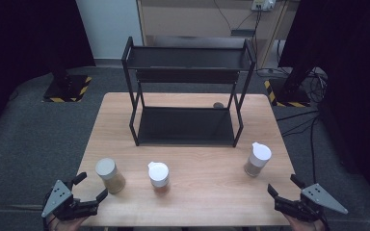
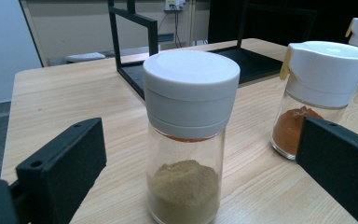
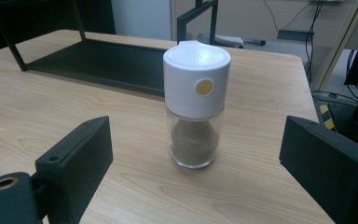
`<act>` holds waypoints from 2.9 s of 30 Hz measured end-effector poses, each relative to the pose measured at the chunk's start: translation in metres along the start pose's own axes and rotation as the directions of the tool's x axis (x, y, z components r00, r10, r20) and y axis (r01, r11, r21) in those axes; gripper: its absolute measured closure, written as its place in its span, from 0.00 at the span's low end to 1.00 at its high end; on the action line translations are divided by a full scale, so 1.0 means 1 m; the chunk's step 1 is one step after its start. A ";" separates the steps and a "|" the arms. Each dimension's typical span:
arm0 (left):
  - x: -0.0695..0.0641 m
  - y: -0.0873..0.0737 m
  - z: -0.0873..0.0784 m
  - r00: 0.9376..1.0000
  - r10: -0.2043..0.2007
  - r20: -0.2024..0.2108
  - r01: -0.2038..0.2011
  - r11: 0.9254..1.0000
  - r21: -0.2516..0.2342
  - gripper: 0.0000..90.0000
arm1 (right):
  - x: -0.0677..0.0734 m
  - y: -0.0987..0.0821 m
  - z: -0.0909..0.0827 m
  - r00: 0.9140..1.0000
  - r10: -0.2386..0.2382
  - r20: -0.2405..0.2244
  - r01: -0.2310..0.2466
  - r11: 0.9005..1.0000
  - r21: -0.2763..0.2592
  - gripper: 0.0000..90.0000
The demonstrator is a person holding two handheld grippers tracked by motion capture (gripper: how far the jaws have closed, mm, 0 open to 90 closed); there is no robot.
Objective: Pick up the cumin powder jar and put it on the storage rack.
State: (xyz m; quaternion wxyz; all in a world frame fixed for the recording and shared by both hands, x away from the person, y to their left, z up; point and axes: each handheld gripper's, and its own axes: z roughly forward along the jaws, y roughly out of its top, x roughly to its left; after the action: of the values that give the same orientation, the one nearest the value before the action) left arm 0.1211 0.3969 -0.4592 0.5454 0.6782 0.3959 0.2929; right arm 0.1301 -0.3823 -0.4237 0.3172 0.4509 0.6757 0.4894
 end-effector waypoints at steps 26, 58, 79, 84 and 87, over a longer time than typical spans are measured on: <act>0.000 0.000 -0.004 1.000 -0.011 0.009 0.011 1.000 -0.012 0.01 | -0.005 -0.003 0.003 0.999 -0.006 -0.043 0.006 1.000 0.007 0.09; -0.005 0.050 -0.025 1.000 -0.019 0.014 0.018 0.999 0.050 0.00 | -0.008 -0.004 0.002 0.999 0.018 -0.048 -0.018 1.000 0.007 0.09; -0.003 0.070 -0.002 1.000 -0.004 -0.005 0.005 0.993 0.120 0.01 | -0.010 -0.005 0.001 0.998 0.024 -0.051 -0.024 1.000 0.003 0.09; -0.002 0.072 0.003 1.000 -0.005 -0.002 0.006 0.991 0.132 0.01 | -0.011 -0.005 0.001 0.998 0.028 -0.053 -0.028 1.000 0.001 0.10; -0.001 0.073 0.007 1.000 -0.008 -0.001 0.008 0.990 0.141 0.01 | -0.011 -0.005 0.001 0.998 0.028 -0.053 -0.028 1.000 0.001 0.10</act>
State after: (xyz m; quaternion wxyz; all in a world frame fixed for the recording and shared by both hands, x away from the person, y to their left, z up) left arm 0.1418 0.3861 -0.3901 0.4972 0.7135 0.4183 0.2621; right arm 0.1339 -0.3922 -0.4291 0.2922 0.4471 0.6775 0.5056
